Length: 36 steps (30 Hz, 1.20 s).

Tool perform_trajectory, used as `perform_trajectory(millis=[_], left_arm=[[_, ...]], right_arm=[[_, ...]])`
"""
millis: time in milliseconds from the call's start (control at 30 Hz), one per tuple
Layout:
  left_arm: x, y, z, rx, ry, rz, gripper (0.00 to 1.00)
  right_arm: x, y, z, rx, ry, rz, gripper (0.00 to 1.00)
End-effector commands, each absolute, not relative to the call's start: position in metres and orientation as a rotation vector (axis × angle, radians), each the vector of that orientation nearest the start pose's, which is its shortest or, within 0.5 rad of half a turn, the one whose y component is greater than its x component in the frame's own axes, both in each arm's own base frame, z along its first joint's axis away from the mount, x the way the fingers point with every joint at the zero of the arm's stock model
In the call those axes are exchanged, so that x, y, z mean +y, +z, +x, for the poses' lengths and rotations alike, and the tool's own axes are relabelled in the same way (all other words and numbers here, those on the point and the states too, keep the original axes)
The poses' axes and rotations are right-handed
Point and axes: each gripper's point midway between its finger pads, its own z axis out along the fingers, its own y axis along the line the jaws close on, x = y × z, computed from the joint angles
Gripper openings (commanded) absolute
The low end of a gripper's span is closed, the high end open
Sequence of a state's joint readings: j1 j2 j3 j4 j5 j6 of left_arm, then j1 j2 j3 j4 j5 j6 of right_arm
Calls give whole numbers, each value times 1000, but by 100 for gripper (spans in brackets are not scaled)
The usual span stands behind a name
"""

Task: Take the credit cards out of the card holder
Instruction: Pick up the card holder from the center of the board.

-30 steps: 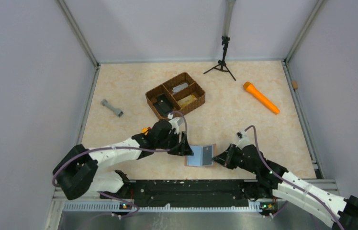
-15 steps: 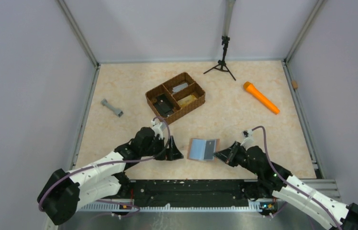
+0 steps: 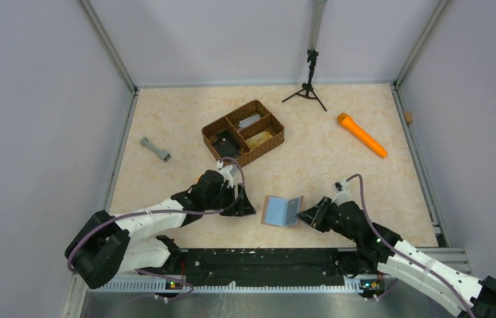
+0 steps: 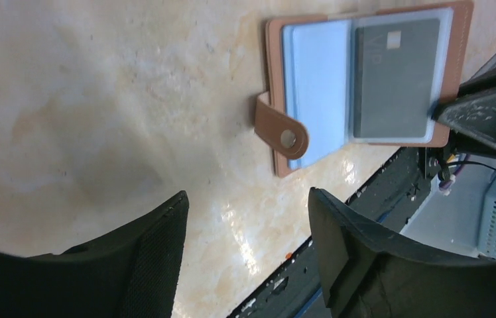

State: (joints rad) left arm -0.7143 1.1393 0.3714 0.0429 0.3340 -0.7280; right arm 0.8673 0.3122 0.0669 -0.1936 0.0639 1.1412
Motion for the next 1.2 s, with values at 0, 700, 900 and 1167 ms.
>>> perform_trajectory(millis=[0,700,900,1167], left_arm=[[-260,64,186,2430,-1005,244,66],[-270,82,185,2336,-1040,319,89],[-268,90,173,2307,-1118,313,96],[-288,129,152,2141,-1501,195,99]], right_arm=[[204,77,142,2182,1140,323,20],[213,83,156,2196,1071,273,0],[215,122,163,2031,1198,333,0],[214,172,170,1910,1240,326,0]])
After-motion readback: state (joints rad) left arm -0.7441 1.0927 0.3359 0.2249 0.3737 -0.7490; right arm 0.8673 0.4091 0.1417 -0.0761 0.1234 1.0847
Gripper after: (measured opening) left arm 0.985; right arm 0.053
